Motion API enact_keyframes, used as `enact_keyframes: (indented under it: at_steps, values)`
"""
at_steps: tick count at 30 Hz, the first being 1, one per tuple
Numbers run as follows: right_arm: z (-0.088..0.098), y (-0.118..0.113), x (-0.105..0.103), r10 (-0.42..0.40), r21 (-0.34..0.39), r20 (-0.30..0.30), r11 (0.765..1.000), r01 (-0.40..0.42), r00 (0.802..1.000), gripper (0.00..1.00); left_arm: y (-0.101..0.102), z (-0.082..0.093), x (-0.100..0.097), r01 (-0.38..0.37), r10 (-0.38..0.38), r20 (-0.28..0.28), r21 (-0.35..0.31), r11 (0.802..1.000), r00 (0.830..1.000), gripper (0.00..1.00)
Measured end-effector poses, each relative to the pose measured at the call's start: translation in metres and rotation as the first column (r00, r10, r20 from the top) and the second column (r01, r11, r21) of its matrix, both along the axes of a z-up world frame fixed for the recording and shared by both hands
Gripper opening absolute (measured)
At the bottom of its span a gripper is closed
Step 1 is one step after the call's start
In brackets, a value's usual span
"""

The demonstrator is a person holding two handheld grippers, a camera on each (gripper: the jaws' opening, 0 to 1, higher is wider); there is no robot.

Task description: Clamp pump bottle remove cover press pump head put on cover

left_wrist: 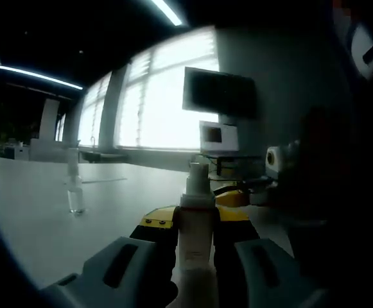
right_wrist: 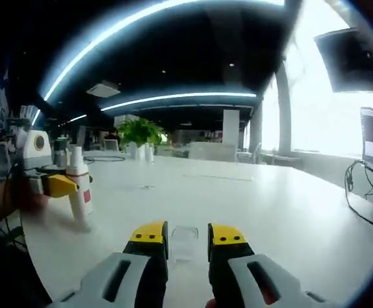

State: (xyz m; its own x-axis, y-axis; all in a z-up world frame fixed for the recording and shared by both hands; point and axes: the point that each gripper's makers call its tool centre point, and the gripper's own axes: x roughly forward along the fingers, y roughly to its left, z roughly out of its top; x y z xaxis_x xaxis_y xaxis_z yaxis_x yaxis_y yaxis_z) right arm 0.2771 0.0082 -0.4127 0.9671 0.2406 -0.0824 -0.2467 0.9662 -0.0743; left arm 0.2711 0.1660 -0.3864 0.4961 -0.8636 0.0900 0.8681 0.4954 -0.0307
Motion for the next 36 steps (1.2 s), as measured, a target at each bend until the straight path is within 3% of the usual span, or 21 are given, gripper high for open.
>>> enact_keyframes:
  at_steps: [2,4,16,36]
  values:
    - [-0.003,0.003,0.001,0.002,0.054,-0.028,0.999,0.0,1.0,0.19,0.0,0.0,0.0,-0.001,0.001,0.0,0.0,1.0,1.0,0.12]
    - [-0.009,0.004,0.002,0.0,-0.039,-0.034,0.999,-0.001,0.999,0.19,0.0,0.0,0.0,-0.002,0.002,0.001,0.001,1.0,1.0,0.12]
    - [-0.022,0.003,0.006,-0.033,-0.036,-0.118,0.999,0.029,0.993,0.17,0.001,-0.002,0.002,-0.004,0.004,-0.006,0.001,1.0,1.0,0.12]
    - [-0.019,0.005,0.006,-0.014,-0.035,-0.103,0.999,0.011,0.995,0.13,0.001,-0.004,0.002,-0.02,0.02,0.003,0.017,1.0,1.0,0.12]
